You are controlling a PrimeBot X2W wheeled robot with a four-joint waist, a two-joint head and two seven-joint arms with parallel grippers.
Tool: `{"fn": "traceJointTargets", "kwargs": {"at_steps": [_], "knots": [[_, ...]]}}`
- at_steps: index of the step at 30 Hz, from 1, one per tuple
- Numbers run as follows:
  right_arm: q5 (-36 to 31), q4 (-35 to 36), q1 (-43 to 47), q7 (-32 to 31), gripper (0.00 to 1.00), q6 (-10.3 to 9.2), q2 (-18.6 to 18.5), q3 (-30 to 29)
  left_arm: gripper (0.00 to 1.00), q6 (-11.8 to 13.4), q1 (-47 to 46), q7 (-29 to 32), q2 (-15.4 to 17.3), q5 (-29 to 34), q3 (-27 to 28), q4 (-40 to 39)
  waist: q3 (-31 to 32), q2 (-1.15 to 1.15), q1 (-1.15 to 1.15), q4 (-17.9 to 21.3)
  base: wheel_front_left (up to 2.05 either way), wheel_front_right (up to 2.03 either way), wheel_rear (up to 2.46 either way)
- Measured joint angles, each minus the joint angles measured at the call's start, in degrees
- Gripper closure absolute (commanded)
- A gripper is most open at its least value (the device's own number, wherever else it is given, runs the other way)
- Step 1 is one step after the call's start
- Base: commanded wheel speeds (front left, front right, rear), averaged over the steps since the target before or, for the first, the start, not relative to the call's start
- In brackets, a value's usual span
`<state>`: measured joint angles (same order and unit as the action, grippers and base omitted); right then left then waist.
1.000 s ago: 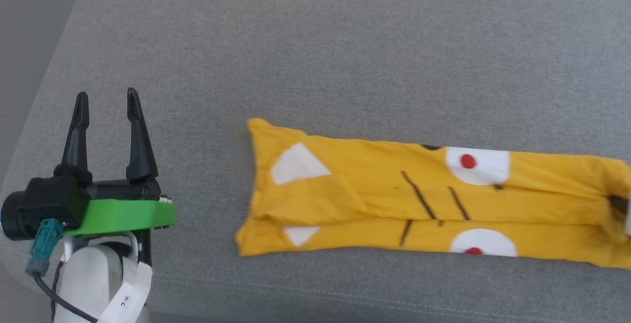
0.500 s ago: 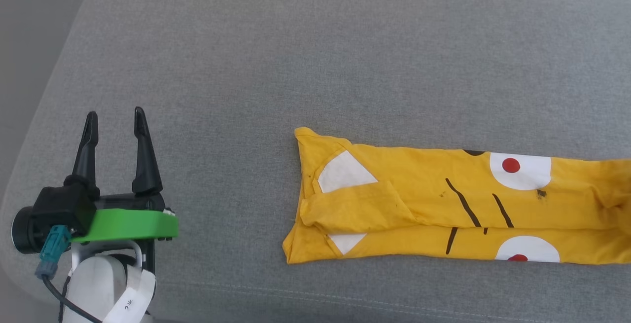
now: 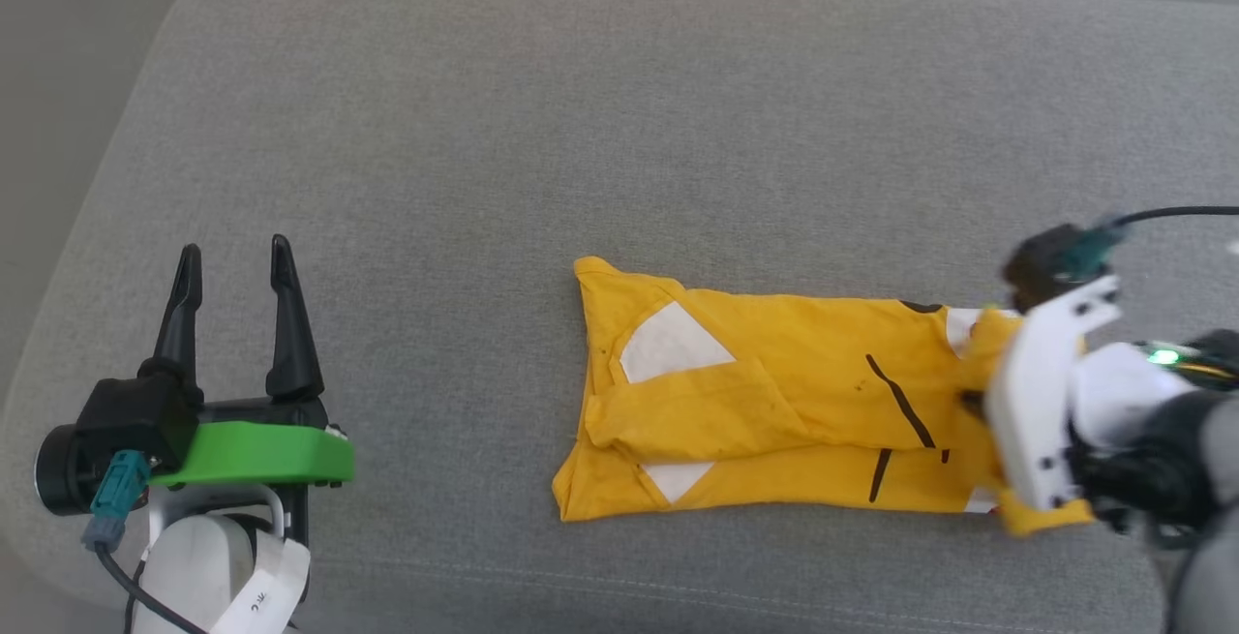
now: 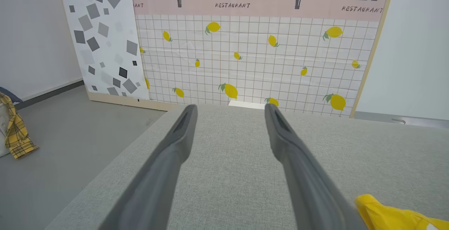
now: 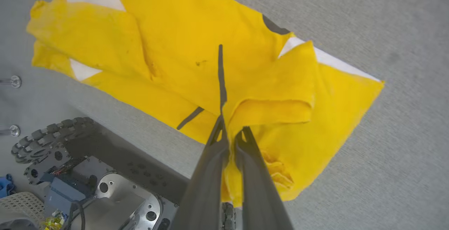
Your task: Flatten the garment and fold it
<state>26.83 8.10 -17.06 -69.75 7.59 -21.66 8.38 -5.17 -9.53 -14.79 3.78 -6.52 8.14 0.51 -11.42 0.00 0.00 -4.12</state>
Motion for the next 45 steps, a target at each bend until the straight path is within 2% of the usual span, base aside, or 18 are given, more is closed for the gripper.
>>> {"fn": "traceJointTargets", "kwargs": {"at_steps": [8,17,23,33,36,41,45], "knots": [[-0.77,-7.24,-6.07,9.07,1.00,-0.01,8.10,9.71,0.00,-0.34,-0.01,0.00,-0.26,-0.03,-0.31,0.31,-0.73,0.00,0.00,-1.91,0.00,0.00,0.00],[-2.35,-17.98,-12.22,17.40,1.00,-0.01,15.26,16.12,0.00,-0.41,-0.03,0.00,-0.46,-0.11,-0.80,0.19,-2.51,0.00,0.00,-3.75,0.00,0.00,0.00],[-2.66,-25.06,-15.35,22.48,1.00,-0.01,17.47,19.07,0.00,-0.38,-0.14,0.00,-0.58,-0.42,-1.68,0.30,-4.00,0.00,0.00,-4.81,0.00,0.00,0.00],[-1.43,-35.64,-17.12,30.70,1.00,-0.01,18.59,22.04,0.00,0.20,-0.23,0.00,-0.62,-2.50,-3.28,0.94,-5.54,0.00,0.00,-6.12,0.00,0.00,0.00],[1.75,-36.01,-17.42,32.96,0.00,-0.02,18.46,23.65,0.00,0.48,-0.24,0.00,-0.63,-2.57,-3.42,1.16,-5.50,0.00,0.00,-6.11,0.00,0.00,0.00],[8.50,-33.41,-18.49,35.18,0.00,-0.02,18.57,28.76,0.00,0.62,-0.19,0.00,-0.66,-2.55,-3.36,2.29,-4.42,0.00,0.00,-5.39,0.00,0.00,0.00],[10.45,-29.92,-20.13,38.13,0.00,-0.01,18.75,31.00,0.00,0.60,-0.09,0.01,-0.69,-2.54,-3.15,3.41,-2.78,0.00,0.00,-4.47,0.00,0.00,0.00]]}}
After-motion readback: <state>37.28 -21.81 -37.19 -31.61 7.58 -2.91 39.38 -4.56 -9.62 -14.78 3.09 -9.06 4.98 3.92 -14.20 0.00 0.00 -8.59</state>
